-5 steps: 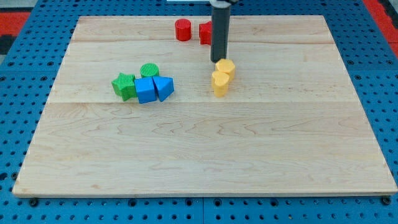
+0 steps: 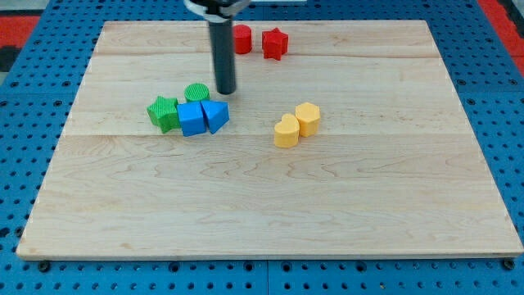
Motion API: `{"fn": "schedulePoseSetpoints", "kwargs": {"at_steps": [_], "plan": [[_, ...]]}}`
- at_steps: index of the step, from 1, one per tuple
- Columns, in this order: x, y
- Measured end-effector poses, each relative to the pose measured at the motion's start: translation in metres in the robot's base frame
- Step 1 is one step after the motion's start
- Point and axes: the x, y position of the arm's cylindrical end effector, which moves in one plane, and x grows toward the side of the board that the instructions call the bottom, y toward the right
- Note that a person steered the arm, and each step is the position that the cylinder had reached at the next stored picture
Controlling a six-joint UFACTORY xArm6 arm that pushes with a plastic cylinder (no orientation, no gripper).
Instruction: Move your arm closer to the green star
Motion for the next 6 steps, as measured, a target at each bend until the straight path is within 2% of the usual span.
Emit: {"fn": "schedulePoseSetpoints", "kwargs": {"at_steps": [2, 3, 5, 6], "plan": [[-0.031, -0.088], [0.0, -0.108], [0.1, -0.11], [0.111, -0.11]]}}
